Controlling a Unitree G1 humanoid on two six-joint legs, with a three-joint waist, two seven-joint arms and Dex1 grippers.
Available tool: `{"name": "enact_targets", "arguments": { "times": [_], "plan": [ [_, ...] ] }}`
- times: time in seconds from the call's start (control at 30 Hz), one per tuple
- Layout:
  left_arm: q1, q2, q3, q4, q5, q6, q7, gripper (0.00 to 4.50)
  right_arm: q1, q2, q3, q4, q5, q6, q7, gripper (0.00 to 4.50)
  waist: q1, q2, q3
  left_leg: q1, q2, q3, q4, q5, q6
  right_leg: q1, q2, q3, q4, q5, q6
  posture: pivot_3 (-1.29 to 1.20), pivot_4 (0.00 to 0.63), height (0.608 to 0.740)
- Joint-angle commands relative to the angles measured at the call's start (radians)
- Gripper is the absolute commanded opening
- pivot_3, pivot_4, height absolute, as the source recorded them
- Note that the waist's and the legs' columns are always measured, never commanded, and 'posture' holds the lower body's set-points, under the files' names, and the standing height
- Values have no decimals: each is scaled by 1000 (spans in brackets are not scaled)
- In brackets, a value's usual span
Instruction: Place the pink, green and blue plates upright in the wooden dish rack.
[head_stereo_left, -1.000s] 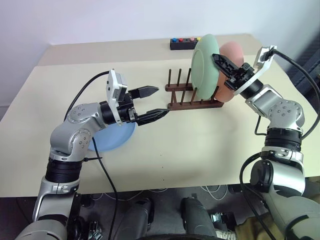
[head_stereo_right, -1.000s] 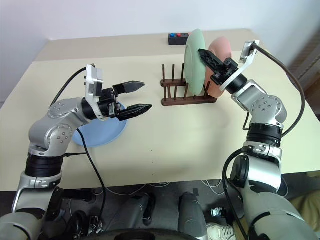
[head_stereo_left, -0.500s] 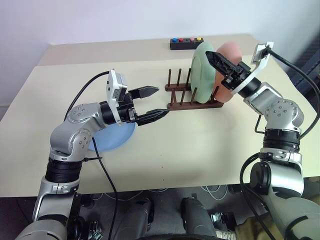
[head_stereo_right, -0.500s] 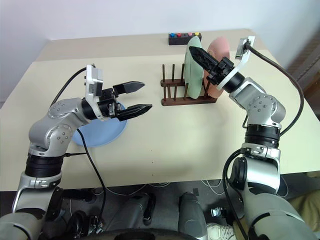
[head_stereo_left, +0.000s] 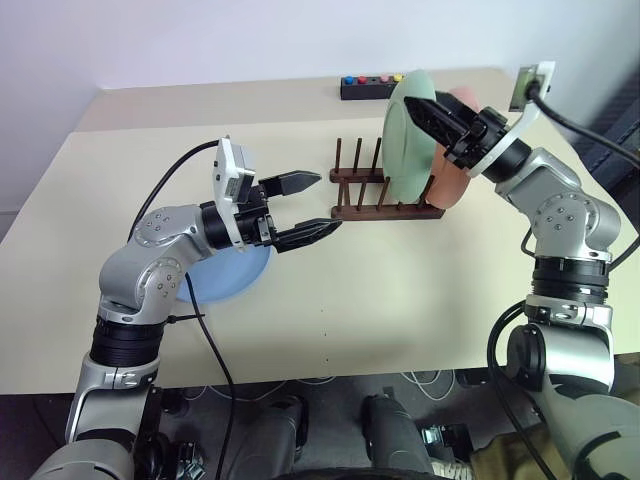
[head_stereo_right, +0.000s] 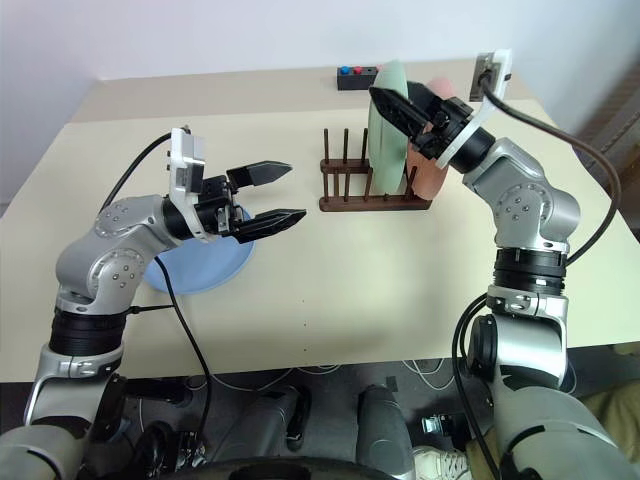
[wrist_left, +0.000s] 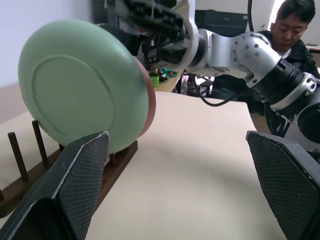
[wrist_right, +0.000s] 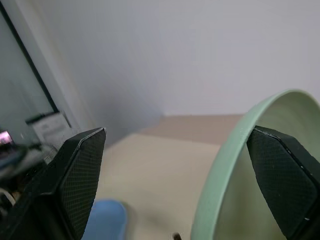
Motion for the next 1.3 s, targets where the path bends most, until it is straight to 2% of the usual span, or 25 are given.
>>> {"name": "enact_targets", "arguments": {
  "times": [0.03,0.17,0.37,0.53,0.93,1.3],
  "plan": [
    [-21,9,13,-20,-9,-6,-4,4500,-21,-17,7,-13,-36,-51,7,4453,0,0,0,0,0,0,0,0,0,0,0,0,0,0,0,0,150,740],
    [-22,10,14,-19,-10,-5,-5,4500,-28,-34,36,17,-97,-95,18,4453,1,0,0,0,0,0,0,0,0,0,0,0,0,0,0,0,150,740],
    [-23,10,16,-17,-12,-4,-5,4500,-24,-106,179,48,-322,-242,31,4453,0,0,0,0,0,0,0,0,0,0,0,0,0,0,0,0,150,740],
    [-23,9,15,-16,-12,-5,-7,4500,-41,-106,180,83,-368,-260,-2,4453,1,0,0,0,0,0,0,0,0,0,0,0,0,0,0,0,150,740],
    [-32,3,10,-4,-11,-6,-10,4500,-49,-111,131,-30,-307,-175,-1,4453,1,0,0,0,0,0,0,0,0,0,0,0,0,0,0,0,150,740],
    [-34,0,8,-1,-8,-8,-9,4500,-67,-172,143,-70,-353,-162,-28,4453,1,0,0,0,0,0,0,0,0,0,0,0,0,0,0,0,150,740]
  ]
}}
